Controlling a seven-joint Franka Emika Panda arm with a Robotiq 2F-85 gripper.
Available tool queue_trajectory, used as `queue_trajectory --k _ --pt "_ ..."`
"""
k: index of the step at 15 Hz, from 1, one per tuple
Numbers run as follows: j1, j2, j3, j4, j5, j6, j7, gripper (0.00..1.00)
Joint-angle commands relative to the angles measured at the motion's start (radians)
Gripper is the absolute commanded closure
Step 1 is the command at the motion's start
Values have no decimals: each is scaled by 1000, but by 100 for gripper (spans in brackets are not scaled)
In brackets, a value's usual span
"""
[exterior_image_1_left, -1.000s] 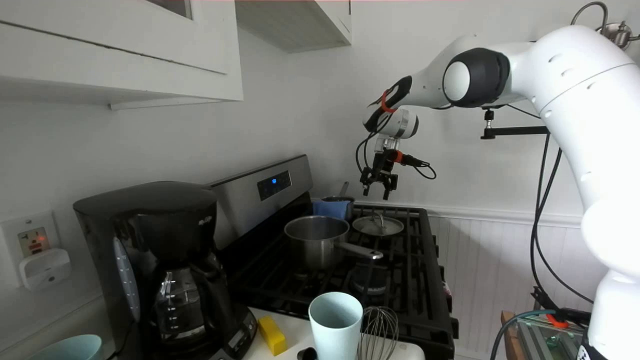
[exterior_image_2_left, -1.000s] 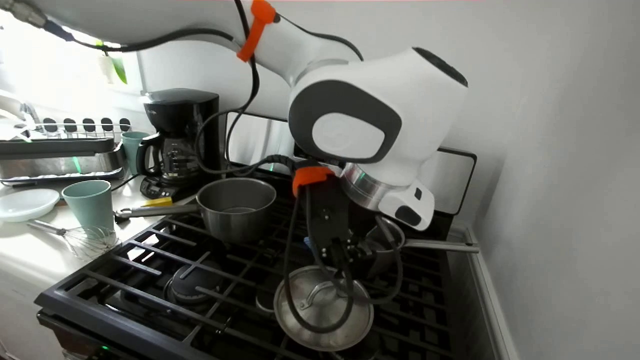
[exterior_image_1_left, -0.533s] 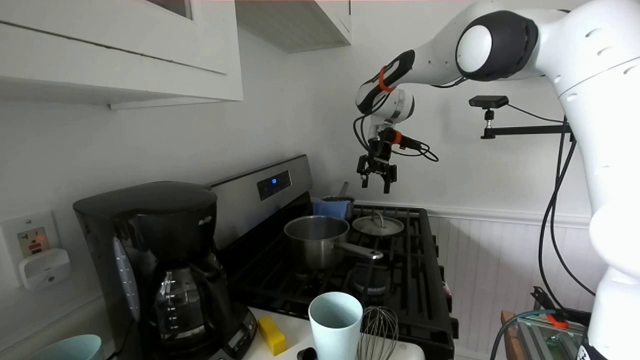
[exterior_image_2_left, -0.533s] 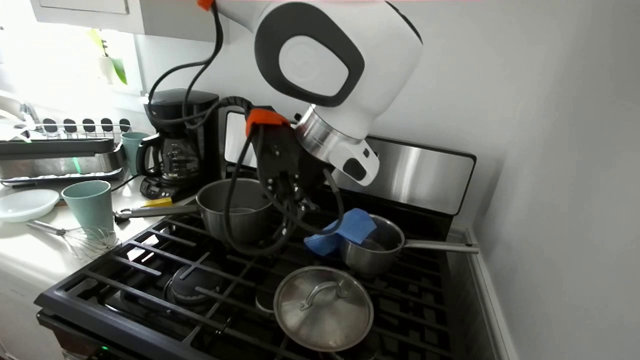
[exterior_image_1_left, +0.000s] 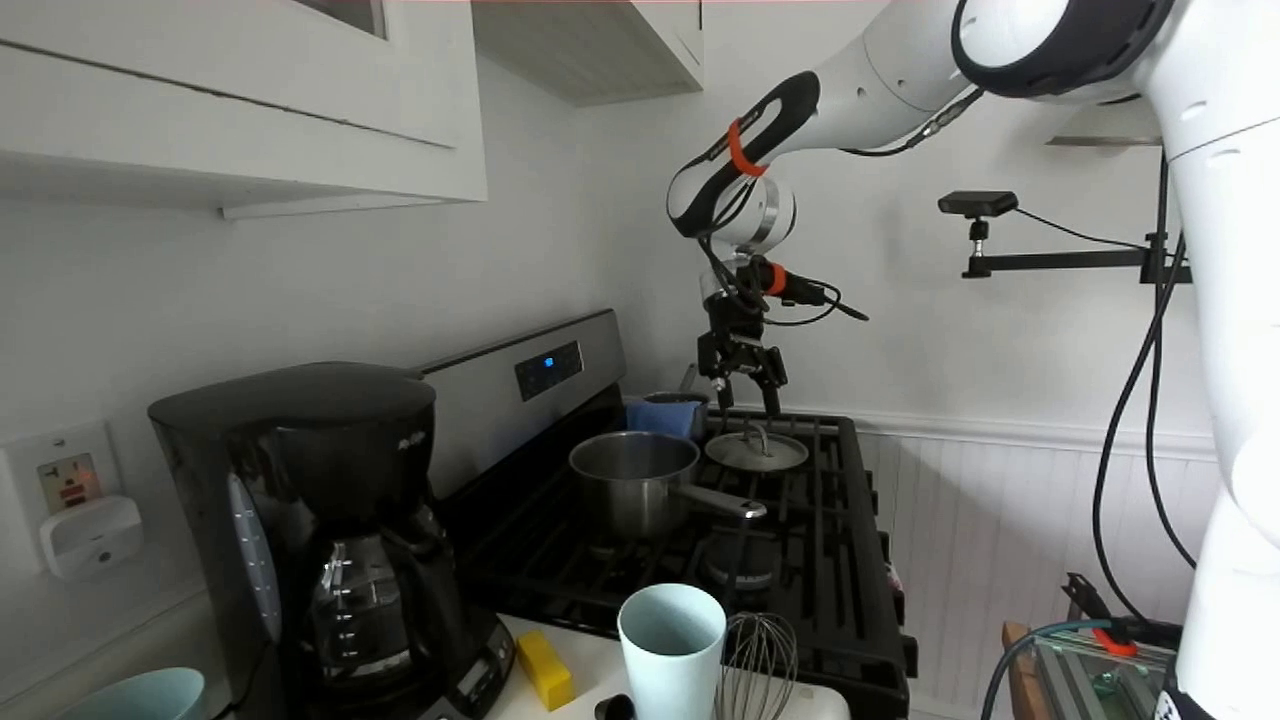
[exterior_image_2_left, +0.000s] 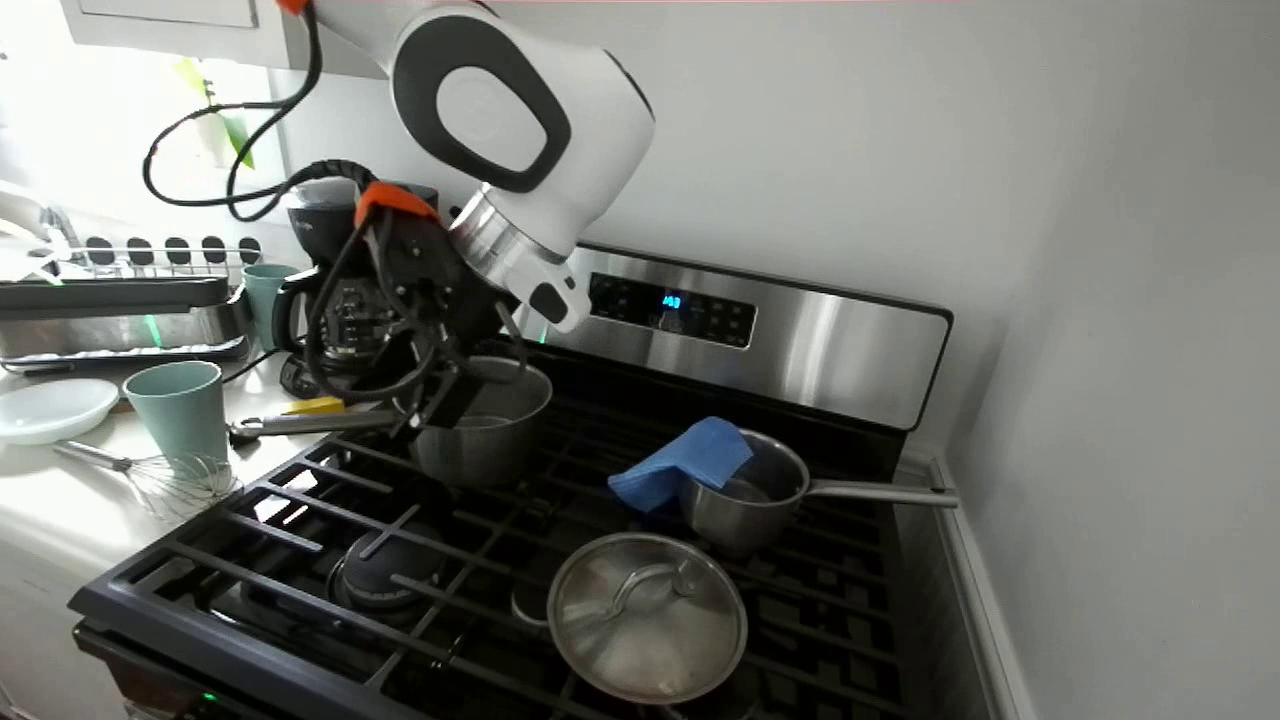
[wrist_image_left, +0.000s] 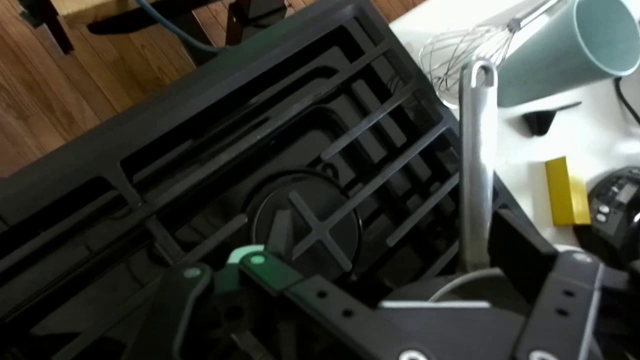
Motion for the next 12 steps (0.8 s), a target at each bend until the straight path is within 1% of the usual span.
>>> queue_trajectory --k 1,3,5,6,8,11,12 --pt "80 -114 -11 -137 -53 -30 6 0" --pt "110 -148 -5 -184 -53 -39 -20 0" --pt "136 -175 1 -208 -40 -3 -66 0" --pt "129 -107 -14 -144 -26 -36 -31 0" --pt "146 -133 -10 -164 -26 -30 -44 0" --pt "147 -145 -11 -175 -27 -26 -50 0" --pt "149 -156 -7 -192 -11 -17 -86 0"
